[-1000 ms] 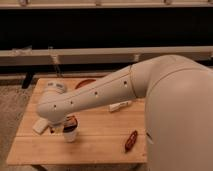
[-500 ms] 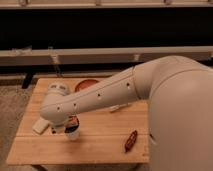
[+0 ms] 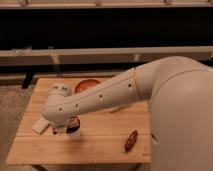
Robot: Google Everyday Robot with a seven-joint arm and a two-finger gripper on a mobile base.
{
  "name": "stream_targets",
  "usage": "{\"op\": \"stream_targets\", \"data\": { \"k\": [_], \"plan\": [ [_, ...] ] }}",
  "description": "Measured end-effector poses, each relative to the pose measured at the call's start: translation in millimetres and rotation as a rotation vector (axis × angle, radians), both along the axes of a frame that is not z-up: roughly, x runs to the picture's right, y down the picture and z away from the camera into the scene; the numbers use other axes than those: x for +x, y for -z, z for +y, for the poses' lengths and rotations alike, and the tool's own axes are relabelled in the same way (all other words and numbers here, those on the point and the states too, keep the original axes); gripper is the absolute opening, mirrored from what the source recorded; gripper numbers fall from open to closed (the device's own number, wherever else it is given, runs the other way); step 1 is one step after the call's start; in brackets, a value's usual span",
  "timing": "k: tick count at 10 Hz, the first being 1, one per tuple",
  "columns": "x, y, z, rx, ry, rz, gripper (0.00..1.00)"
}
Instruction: Place the eraser in the ceramic cup
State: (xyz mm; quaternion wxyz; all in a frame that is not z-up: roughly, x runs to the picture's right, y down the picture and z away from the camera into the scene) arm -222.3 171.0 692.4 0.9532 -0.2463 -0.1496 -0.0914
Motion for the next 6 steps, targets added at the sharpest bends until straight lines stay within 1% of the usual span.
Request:
{"op": "stream_targets", "data": {
  "k": [1, 3, 4, 6],
  "plan": [
    [0.4, -0.3, -0.1, 0.0, -0.001, 0.0, 0.79],
    [3.0, -1.6, 0.4, 0.0, -0.004, -0.001, 0.8],
    [3.7, -2.3, 0.5, 0.001, -0.006, -0.002, 0.78],
    [5.0, -3.8, 0.1, 0.003, -0.014, -0.007, 0.59]
  ]
}}
